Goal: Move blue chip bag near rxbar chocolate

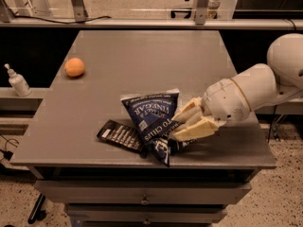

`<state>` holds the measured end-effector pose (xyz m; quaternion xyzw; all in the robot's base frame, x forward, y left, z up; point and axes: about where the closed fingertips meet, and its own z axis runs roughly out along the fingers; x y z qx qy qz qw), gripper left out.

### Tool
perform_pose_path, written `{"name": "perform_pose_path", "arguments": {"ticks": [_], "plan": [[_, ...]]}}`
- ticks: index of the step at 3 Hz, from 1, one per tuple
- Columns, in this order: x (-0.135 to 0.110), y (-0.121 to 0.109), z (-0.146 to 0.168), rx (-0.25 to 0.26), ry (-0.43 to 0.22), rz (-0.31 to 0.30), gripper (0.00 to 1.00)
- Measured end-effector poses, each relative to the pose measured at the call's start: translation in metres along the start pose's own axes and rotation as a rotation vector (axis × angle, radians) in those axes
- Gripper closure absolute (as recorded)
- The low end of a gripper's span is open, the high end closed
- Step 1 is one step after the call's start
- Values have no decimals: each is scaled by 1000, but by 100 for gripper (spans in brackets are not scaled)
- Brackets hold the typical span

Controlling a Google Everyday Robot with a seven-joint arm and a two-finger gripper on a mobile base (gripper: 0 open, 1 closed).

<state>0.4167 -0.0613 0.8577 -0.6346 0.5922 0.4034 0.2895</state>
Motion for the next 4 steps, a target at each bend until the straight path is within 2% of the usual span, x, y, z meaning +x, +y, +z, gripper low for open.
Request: {"name": "perform_pose_path", "arguments": {"ticks": [1, 2, 4], "plan": [[-5, -6, -10, 27, 12, -16, 11], [-12, -15, -24, 62, 25, -41, 0], [-32, -28, -63, 148, 58, -104, 0]]}}
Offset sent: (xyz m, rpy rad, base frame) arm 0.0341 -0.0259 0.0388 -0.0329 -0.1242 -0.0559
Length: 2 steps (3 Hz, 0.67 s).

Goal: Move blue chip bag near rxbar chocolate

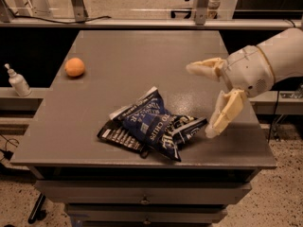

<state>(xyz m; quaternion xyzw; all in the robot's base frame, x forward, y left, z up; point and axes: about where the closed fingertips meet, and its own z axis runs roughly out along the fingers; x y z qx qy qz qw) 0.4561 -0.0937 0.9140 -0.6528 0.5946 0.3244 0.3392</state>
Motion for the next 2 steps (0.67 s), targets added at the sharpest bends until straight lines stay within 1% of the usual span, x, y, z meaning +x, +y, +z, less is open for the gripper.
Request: {"name": "perform_pose_path", "arguments": {"ticks": [1, 2], "plan": [[-11, -20, -31, 55, 17, -55, 0], [-24, -47, -71, 111, 25, -122, 0]]}}
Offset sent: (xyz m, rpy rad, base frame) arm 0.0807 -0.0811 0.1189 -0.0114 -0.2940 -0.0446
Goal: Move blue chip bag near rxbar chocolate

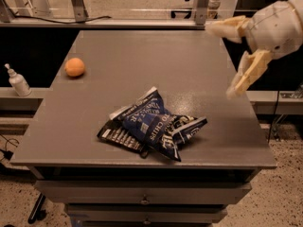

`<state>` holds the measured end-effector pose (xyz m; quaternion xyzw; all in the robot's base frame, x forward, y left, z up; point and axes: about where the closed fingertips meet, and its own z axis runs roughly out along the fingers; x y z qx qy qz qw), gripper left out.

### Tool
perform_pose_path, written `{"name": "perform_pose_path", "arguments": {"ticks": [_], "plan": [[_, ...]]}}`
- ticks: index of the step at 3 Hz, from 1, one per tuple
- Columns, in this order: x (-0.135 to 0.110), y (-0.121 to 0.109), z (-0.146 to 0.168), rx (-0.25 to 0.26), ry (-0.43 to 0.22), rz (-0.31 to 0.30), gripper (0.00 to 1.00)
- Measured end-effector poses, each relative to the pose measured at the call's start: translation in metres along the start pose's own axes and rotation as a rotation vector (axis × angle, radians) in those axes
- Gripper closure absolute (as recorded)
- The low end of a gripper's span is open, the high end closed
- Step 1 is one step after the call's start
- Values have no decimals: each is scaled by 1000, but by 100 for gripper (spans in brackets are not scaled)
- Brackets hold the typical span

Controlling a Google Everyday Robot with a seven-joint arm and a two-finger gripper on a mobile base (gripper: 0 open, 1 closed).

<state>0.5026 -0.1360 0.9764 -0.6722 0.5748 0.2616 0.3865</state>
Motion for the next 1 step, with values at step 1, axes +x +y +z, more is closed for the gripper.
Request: {"name": "perform_pose_path", "arguments": {"ticks": [1], "plan": [[-16, -13, -19, 56, -7, -37, 0]]}}
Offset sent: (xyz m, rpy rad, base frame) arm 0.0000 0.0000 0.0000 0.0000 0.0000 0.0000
